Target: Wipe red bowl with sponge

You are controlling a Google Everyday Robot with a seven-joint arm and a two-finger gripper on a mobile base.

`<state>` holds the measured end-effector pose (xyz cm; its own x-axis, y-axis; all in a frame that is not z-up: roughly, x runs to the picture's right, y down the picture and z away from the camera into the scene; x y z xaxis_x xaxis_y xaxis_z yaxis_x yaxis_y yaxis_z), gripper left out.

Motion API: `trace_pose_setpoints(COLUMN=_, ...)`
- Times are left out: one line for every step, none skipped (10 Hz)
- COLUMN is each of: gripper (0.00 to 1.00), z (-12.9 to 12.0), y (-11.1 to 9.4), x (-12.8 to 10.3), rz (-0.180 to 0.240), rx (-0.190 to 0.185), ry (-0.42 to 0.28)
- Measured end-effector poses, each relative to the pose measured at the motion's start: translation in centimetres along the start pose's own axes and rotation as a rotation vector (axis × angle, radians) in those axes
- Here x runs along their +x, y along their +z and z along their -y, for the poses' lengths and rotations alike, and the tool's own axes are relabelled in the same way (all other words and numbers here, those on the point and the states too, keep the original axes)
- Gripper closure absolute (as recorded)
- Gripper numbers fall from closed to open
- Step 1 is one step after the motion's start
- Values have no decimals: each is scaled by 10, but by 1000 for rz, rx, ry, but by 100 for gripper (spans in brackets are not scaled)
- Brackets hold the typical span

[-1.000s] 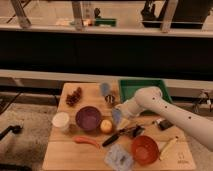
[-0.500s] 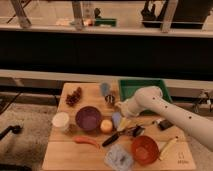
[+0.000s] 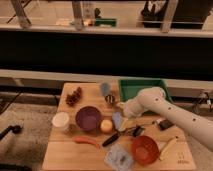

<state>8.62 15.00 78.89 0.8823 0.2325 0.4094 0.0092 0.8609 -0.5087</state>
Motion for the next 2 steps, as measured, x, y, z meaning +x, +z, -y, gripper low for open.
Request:
trace_pose_setpoints(gripper=20, z=-2, y=-3, x=1, rz=3, rx=1, ry=2)
trace_pose_setpoints(gripper=20, z=-3, y=-5, x=0, rz=6, rx=1, ry=1)
